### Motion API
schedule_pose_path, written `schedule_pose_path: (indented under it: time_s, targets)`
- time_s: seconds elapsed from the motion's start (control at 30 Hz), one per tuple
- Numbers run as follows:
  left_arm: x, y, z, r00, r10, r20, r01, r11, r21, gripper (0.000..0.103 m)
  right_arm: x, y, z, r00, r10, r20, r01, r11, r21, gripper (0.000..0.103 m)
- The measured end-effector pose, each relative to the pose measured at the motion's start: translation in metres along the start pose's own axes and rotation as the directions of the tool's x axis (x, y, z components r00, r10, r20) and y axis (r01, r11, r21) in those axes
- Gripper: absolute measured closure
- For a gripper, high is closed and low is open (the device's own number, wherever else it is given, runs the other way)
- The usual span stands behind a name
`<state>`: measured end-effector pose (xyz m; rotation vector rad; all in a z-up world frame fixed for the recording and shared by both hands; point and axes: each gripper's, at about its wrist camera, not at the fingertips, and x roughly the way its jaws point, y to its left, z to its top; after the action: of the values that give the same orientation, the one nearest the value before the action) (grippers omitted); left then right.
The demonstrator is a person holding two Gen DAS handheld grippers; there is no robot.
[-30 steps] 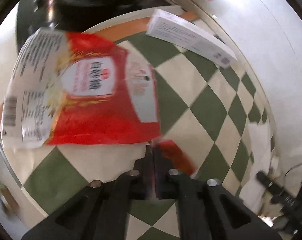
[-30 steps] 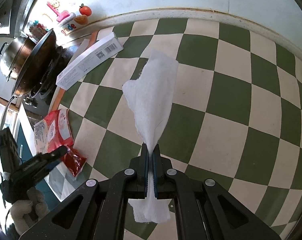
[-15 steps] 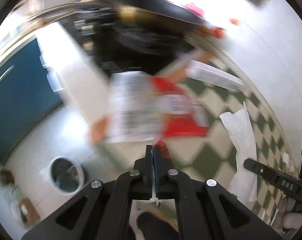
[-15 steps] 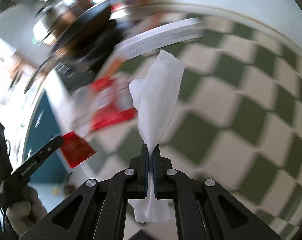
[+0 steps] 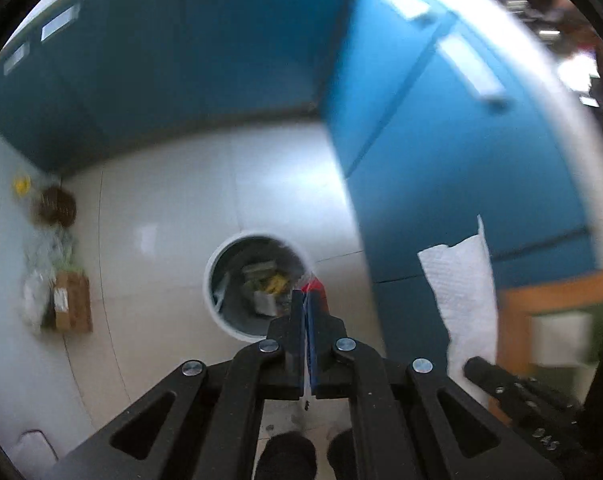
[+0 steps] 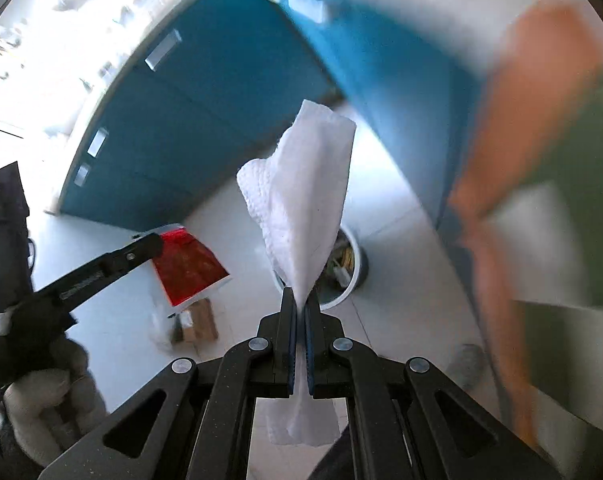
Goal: Collect trash
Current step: 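Carry the red sachet and paper towel over the white bin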
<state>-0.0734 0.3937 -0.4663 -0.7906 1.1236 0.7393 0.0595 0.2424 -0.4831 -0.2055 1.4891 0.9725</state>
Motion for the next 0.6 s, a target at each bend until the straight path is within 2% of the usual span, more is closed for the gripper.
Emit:
schedule_pose_path:
  time_s: [0.13,0.3,0.4,0.5,0.53,0.57,0.6]
  targets:
    - [0.133,0.068,-0.005,0.997,0.013,-0.071,-0.016,0.999,-0.042,0.103,0.153,-0.016,0.006,0.997,-0.009,-0.080,0.009,1.000,0.001,0.099]
    - [0.252,0.110,-0.013,0.987,-0.007,-0.159,-0.006,0.996,-0.086,0.103,0.308,-0.040,0.005,0.978,-0.019,-0.208,0.014,1.000,-0.023,0.099]
    - [0.290,0.120,-0.013,0.983,-0.001,-0.185,-0.013,0.997,-0.075,0.103,0.356,-0.041,0.004,0.967,-0.043,-0.253,0.023,0.996,-0.082,0.099]
    - [0.306,0.122,-0.014,0.979,0.031,-0.200,-0.043,0.997,-0.057,0.100,0.388,-0.043,0.004,0.950,-0.085,-0.299,0.049,0.991,-0.127,0.096]
    - [0.308,0.123,-0.014,0.978,0.053,-0.201,-0.064,0.997,-0.050,0.099,0.397,-0.043,0.004,0.943,-0.108,-0.314,0.068,0.988,-0.135,0.094]
    - [0.307,0.123,-0.014,0.976,0.082,-0.201,-0.093,0.995,-0.045,0.099,0.402,-0.044,0.005,0.938,-0.131,-0.321,0.089,0.986,-0.141,0.083]
    - [0.304,0.123,-0.013,0.974,0.106,-0.200,-0.117,0.992,-0.042,0.096,0.403,-0.047,0.004,0.935,-0.132,-0.328,0.091,0.986,-0.138,0.062]
